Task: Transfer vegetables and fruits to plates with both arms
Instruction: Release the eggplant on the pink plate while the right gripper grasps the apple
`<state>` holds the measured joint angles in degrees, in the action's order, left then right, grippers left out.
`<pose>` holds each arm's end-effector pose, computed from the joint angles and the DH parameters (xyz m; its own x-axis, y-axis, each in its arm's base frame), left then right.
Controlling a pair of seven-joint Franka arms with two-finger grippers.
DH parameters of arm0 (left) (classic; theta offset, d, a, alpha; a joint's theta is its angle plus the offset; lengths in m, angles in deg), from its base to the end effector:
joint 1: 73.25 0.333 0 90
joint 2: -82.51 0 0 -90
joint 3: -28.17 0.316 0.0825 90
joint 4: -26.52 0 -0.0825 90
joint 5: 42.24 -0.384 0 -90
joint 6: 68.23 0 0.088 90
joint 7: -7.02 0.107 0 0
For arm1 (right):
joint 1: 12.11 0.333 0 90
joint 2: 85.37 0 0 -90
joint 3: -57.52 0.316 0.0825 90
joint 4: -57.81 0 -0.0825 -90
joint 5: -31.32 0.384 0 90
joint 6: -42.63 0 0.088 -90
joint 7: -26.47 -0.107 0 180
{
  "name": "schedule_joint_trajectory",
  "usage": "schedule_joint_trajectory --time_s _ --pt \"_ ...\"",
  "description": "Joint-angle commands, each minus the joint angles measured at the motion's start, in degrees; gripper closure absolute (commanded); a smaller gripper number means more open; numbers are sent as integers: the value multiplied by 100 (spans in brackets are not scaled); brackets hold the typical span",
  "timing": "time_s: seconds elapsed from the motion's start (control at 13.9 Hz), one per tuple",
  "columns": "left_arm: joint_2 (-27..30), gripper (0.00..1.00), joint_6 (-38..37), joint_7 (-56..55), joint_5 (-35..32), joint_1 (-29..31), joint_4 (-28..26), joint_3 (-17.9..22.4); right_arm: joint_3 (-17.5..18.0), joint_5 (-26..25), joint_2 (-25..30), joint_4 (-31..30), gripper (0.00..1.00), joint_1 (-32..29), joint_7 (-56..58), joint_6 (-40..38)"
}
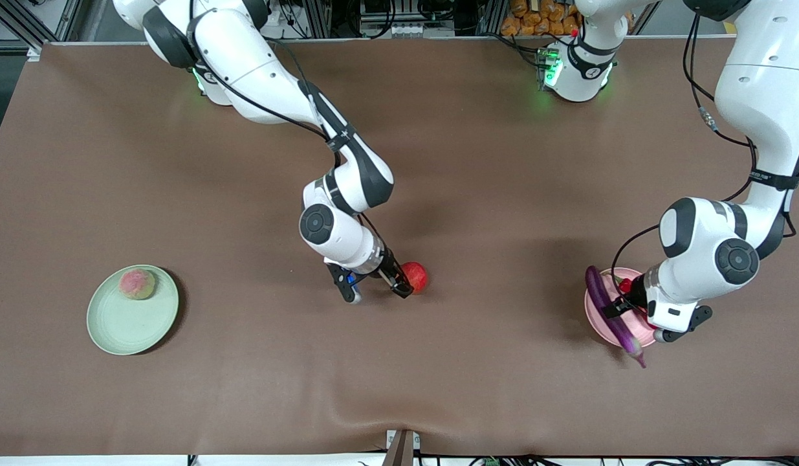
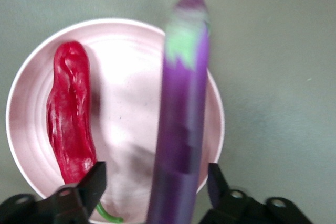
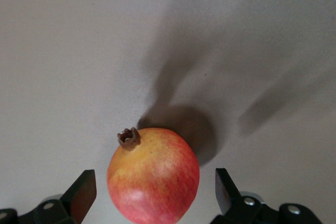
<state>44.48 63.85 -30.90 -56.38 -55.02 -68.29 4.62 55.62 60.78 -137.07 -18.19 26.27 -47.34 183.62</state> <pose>0.6881 -0.0239 0.2527 0.8815 0.4721 0.0058 0.4702 -0.8790 0.0787 0.6104 0.4588 0.2108 0.5475 -0.7784 -0.3071 -0.8353 -0.4864 -0.2563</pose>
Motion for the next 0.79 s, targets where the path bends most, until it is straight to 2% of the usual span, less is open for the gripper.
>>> schedule_joint_trajectory --time_s 0.0,0.29,0.43,0.58,0.65,0.72 --pt "523 0 -505 -84 -80 -12 -47 -71 -83 95 -130 208 0 116 -80 42" --pt "1077 0 -1244 -75 -71 40 -20 -229 -92 86 -366 366 0 274 -282 341" --pt "1218 0 -1735 -75 -71 32 181 -308 -100 51 -437 367 0 301 -256 490" --pt "1298 0 -2298 -67 -62 41 558 -466 -100 -19 -438 349 73 301 -221 482" --pt "1341 0 -2518 -49 -62 41 743 -501 -100 -98 -429 340 92 266 -195 438" --pt "1385 0 -2729 -32 -71 49 875 -554 -100 -116 -368 349 100 196 -177 377"
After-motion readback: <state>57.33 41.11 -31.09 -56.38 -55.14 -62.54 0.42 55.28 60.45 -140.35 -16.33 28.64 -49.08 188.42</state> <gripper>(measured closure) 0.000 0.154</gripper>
